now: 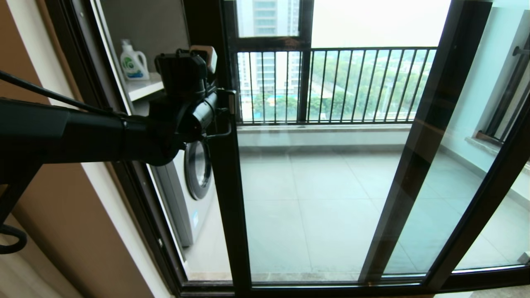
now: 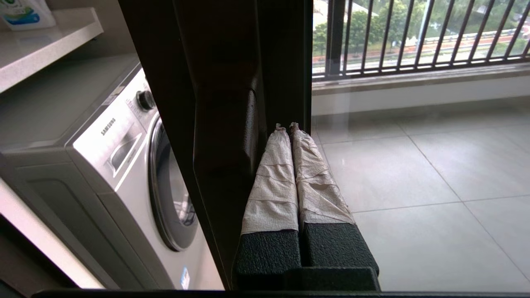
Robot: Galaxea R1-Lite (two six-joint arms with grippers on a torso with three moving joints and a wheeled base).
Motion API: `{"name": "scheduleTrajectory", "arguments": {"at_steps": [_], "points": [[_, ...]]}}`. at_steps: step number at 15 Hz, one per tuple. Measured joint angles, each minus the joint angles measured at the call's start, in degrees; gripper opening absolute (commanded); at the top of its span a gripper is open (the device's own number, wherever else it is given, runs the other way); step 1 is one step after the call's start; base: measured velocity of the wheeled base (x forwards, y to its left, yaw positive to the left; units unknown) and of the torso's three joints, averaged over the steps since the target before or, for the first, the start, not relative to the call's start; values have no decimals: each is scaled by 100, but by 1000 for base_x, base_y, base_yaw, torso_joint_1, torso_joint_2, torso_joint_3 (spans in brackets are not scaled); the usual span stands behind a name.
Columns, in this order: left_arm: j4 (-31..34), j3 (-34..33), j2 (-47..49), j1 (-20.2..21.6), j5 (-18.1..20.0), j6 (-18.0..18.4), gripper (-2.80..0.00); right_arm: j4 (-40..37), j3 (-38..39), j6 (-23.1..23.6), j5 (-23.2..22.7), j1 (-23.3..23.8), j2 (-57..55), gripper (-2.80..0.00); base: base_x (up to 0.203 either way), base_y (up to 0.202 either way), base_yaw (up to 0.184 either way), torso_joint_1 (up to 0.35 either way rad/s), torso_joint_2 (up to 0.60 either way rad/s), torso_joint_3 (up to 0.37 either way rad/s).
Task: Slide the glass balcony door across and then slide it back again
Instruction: Close the slid door
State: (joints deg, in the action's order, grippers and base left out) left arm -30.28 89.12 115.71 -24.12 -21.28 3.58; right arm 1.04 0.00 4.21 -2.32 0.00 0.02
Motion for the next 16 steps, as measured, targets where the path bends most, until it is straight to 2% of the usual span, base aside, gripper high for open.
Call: {"name": "scheduleTrajectory", "arguments": {"at_steps": [5, 7, 9, 16], "points": [[-40, -412, -290, 207, 62, -67, -280, 0, 0, 2, 0, 0, 0, -280, 0, 0, 0, 0, 0, 0], [-397, -580, -356, 314, 103, -52, -280, 0, 0, 0, 0, 0, 0, -280, 0, 0, 0, 0, 0, 0], [-626, -776, -399, 500, 217, -48, -280, -2, 0, 1, -2, 0, 0, -280, 0, 0, 0, 0, 0, 0], [-631, -1001, -552, 1203, 590, -45, -280, -2, 0, -1, -1, 0, 0, -280, 0, 0, 0, 0, 0, 0]]}}
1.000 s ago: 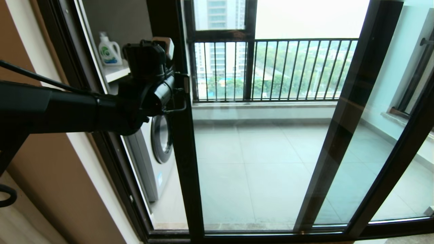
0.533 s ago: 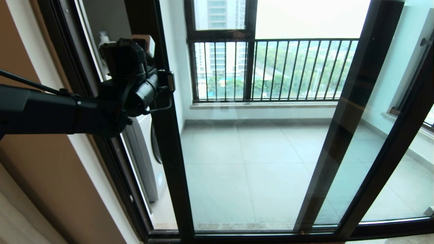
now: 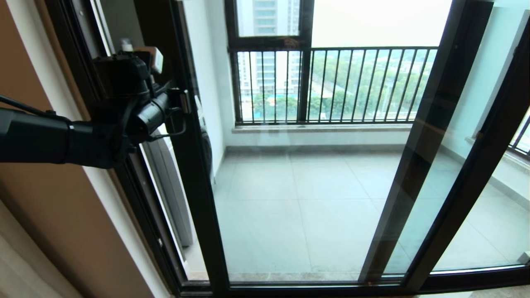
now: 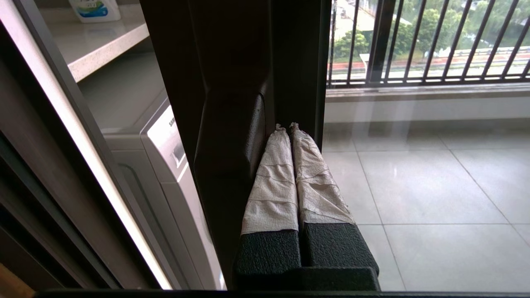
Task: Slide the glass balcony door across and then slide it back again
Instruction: Close the slid door
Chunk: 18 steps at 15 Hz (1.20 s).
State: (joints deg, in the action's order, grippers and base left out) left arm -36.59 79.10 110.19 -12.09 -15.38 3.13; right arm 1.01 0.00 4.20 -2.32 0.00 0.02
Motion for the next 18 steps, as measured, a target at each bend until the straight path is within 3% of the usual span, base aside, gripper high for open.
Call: {"name": "scheduleTrajectory", "arguments": {"at_steps": [6, 10, 18], "points": [[-117, -348, -84, 590, 376, -2, -280, 2, 0, -2, -1, 0, 0, -280, 0, 0, 0, 0, 0, 0], [-488, -577, -105, 852, 442, 4, -280, 2, 0, 2, -2, 0, 0, -280, 0, 0, 0, 0, 0, 0], [-556, -775, -121, 1419, 749, 9, -280, 2, 0, 0, -2, 0, 0, -280, 0, 0, 0, 0, 0, 0]]}}
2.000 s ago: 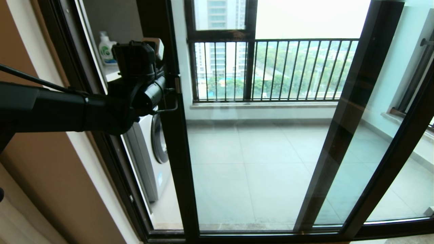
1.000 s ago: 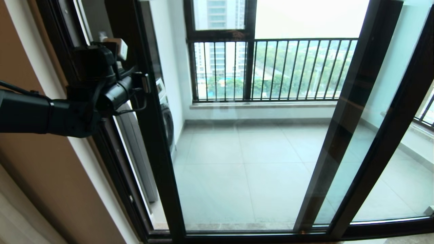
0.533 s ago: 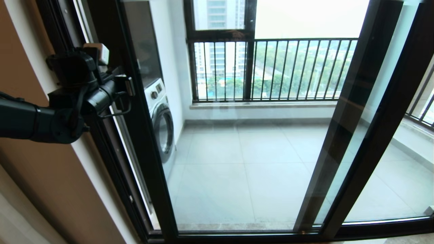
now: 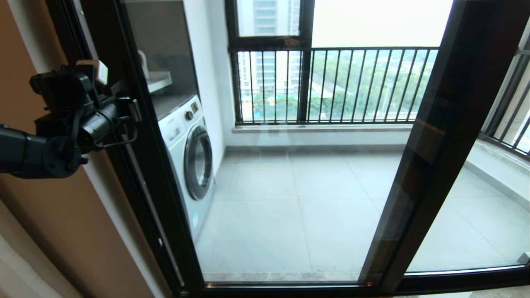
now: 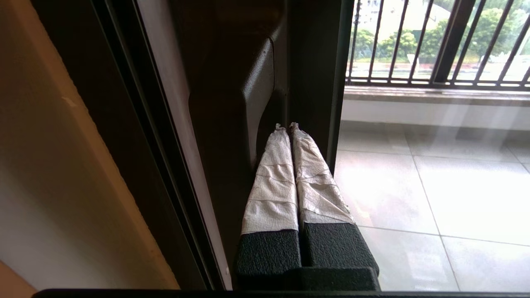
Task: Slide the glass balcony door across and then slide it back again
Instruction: Close the slid door
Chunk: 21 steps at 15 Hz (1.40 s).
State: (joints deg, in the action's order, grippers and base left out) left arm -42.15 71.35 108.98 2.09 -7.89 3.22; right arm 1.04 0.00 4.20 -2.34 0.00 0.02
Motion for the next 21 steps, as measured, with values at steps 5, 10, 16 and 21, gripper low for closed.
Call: {"name": "scheduleTrajectory", "arguments": {"at_steps": [5, 10, 16, 21], "points": [[-18, 11, -18, 347, 228, 2, -280, 0, 0, 1, 1, 0, 0, -280, 0, 0, 0, 0, 0, 0], [-11, 28, -16, 858, 552, -9, -280, 1, 0, 1, 0, 0, 0, -280, 0, 0, 0, 0, 0, 0], [-13, 106, 88, 1353, 796, -9, -280, -2, 0, 1, 0, 0, 0, -280, 0, 0, 0, 0, 0, 0], [-18, 155, 149, 1413, 889, -7, -280, 0, 0, 1, 0, 0, 0, -280, 0, 0, 0, 0, 0, 0]]}}
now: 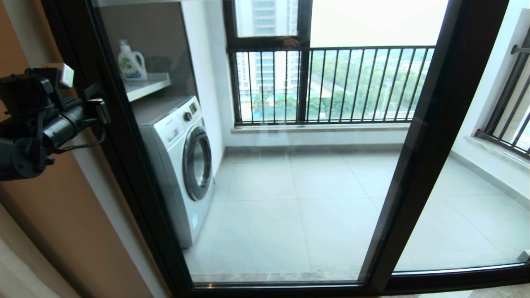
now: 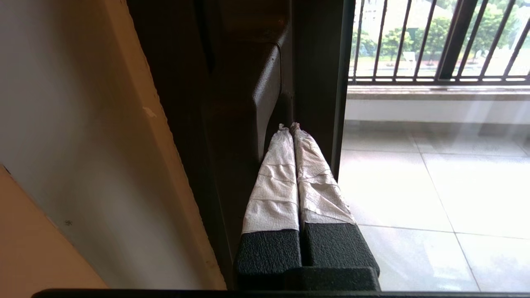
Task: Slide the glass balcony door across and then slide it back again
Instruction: Close the slid door
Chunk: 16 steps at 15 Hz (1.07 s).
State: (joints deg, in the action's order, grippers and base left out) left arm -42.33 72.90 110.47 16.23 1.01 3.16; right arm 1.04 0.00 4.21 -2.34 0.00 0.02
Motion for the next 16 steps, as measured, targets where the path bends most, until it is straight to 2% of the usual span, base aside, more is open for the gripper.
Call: {"name": "scheduleTrajectory", "arguments": {"at_steps": [2, 5, 10, 12, 14, 16], "points": [[10, 9, -27, 41, 155, 4, -280, 0, 0, 0, 1, 0, 0, -280, 0, 0, 0, 0, 0, 0], [17, 5, -110, -11, 135, -7, -280, -2, 0, 1, 2, 0, 0, -280, 0, 0, 0, 0, 0, 0], [-210, -238, -496, -683, 44, -22, -280, 0, 0, -2, 2, 0, 0, -280, 0, 0, 0, 0, 0, 0], [-185, -315, -582, -796, 86, -29, -280, -1, 0, 0, 2, 0, 0, -280, 0, 0, 0, 0, 0, 0], [-185, -411, -687, -757, 119, -129, -280, 0, 0, 1, 0, 0, 0, -280, 0, 0, 0, 0, 0, 0], [-177, -621, -822, -534, 348, -212, -280, 0, 0, -2, 0, 0, 0, -280, 0, 0, 0, 0, 0, 0]]}}
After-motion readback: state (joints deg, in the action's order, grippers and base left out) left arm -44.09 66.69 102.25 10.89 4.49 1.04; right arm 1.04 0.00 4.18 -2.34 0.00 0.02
